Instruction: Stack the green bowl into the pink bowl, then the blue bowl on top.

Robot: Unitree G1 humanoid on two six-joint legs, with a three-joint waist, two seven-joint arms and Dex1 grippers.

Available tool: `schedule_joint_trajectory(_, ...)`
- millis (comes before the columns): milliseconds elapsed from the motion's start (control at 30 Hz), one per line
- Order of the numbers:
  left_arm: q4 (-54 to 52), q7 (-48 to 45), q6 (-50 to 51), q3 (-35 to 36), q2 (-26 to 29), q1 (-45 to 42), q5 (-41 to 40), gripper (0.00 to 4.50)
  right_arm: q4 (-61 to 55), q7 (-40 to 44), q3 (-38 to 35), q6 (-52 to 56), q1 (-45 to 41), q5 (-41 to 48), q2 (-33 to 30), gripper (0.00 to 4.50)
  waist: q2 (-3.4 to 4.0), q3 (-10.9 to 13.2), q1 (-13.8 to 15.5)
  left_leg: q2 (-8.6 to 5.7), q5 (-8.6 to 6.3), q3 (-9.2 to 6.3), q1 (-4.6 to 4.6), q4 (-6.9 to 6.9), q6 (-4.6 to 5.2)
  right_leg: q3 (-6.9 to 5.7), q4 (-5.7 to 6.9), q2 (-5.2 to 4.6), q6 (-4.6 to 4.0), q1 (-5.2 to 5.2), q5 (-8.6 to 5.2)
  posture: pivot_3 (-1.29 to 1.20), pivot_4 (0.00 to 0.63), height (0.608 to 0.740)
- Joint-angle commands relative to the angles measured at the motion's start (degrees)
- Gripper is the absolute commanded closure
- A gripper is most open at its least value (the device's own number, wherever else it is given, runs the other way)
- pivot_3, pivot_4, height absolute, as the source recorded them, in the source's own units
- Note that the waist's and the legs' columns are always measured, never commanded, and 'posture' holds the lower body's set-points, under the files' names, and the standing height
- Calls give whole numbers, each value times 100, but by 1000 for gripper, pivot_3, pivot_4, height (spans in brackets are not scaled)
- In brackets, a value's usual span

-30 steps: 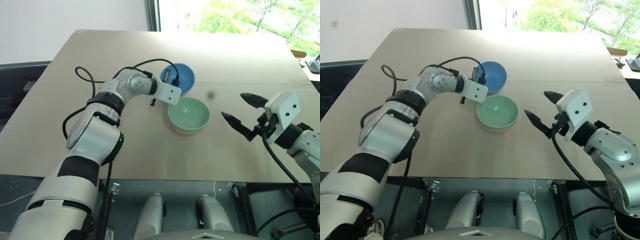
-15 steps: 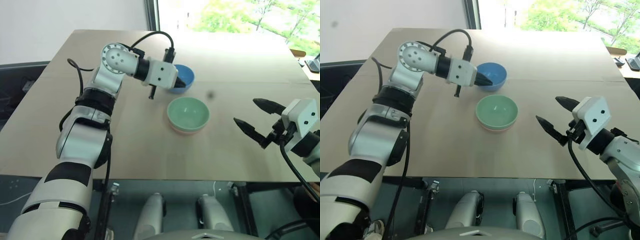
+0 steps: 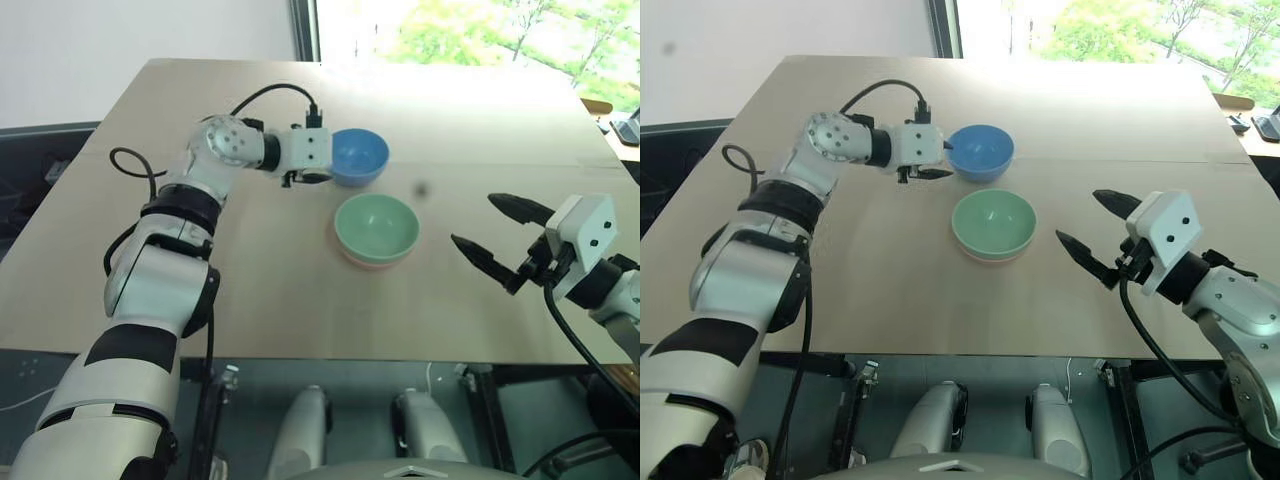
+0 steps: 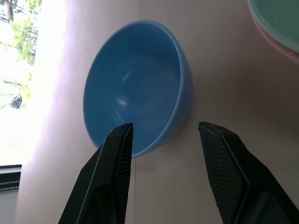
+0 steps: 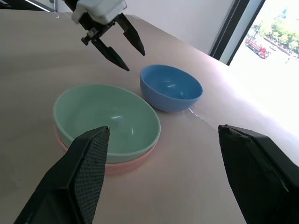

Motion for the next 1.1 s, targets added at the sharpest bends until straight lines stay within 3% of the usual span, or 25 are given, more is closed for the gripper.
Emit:
schedule_joint_trajectory(33, 104, 555, -216, -122, -78, -88, 291, 2105, -56, -58, 67, -155, -114, -43, 21, 596, 0, 0, 17, 0, 0, 0, 0, 0, 0, 0, 1, 0, 0, 0, 0, 0, 150, 740)
schedule_joint_trajectory(333, 583, 1831, -556, -858, -358, -285, 1380, 2105, 56, -85, 202, -297, -155, -143, 70, 596, 0, 0, 31, -1, 0, -1, -1, 1, 0, -1, 1, 0, 0, -1, 0, 0, 150, 740)
schedule_joint_trajectory(867, 1077, 3112, -588, -1528, -925, -564, 2286, 2105, 32, -120, 225, -329, -107, -188, 107, 596, -1, -1, 38, -4, 0, -1, -3, 2, 0, -1, 1, -1, 0, -1, 0, 0, 150, 740)
schedule_joint_trajectory(900, 1105, 3118, -591, -1533, -962, -570, 2295, 2592, 38, -121, 230, -329, -115, -189, 108, 596, -1, -1, 38, -4, 0, -1, -2, 2, 0, -1, 1, -2, 0, -1, 0, 0, 150, 740)
schedule_joint_trajectory(967, 1146, 3125, -594, -1552, -1008, -574, 2303, 3070, 38, -122, 235, -333, -116, -192, 108, 596, -1, -1, 37, -4, 0, -1, -3, 2, 0, -1, 2, -2, 0, -1, 0, 0, 150, 740)
schedule_joint_trajectory(1067, 1181, 3101, -619, -1553, -1026, -570, 2303, 4344, 26, -117, 225, -338, -95, -194, 98, 596, -1, 0, 34, -4, 0, -1, -3, 2, 0, -1, 2, -1, 0, -1, 0, 0, 150, 740)
schedule_joint_trajectory(1100, 1193, 3104, -609, -1546, -1030, -574, 2300, 4480, 28, -114, 220, -338, -85, -202, 87, 596, -1, -1, 36, -4, 0, -1, -2, 2, 0, -1, 2, -2, 0, -1, 0, 0, 150, 740)
